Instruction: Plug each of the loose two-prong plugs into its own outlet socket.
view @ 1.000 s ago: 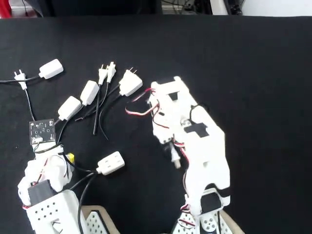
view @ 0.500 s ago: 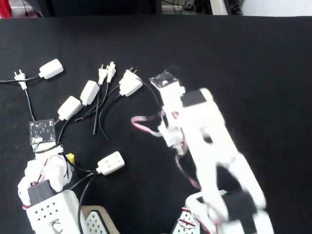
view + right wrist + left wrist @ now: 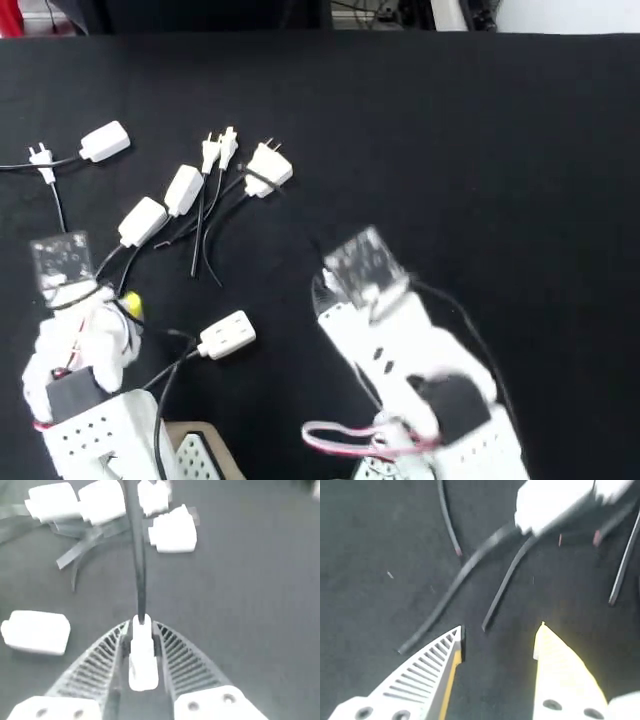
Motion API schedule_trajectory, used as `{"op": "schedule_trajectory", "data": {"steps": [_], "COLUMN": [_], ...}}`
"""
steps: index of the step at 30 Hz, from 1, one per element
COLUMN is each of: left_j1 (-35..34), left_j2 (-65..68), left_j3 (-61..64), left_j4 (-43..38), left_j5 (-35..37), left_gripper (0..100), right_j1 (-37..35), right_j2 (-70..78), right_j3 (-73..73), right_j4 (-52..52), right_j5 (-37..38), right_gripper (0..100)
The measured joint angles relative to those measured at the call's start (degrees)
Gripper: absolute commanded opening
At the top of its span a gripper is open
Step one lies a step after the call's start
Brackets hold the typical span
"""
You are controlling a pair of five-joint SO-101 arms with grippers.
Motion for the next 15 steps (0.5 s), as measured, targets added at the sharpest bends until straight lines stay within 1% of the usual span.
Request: {"op": "schedule_trajectory", "data": {"steps": [1, 5, 9, 11, 15], "left_j1": [1.05, 6.42, 11.43, 13.63, 18.99], "left_j2": [0.00, 0.18, 3.08, 7.12, 21.54], "left_j3": [-2.55, -12.48, -20.31, -24.44, -33.49], "left_j4": [-0.53, -1.05, -1.32, -1.41, -1.05], "left_j5": [0.88, 4.84, 9.85, 11.96, 16.18], "left_gripper": [23, 24, 24, 24, 24], "right_j1": [-0.18, -3.87, -5.63, -6.07, -6.15], "right_j2": [-4.04, -6.51, -6.51, -6.51, -6.51], "right_j3": [2.37, 9.85, 15.21, 18.02, 19.16], "right_j4": [-0.88, -6.33, -18.37, -23.03, -25.76], "right_j5": [-0.09, -0.09, -0.09, -0.09, -1.49], "right_gripper": [1.2, 1.2, 1.2, 1.2, 1.2]}}
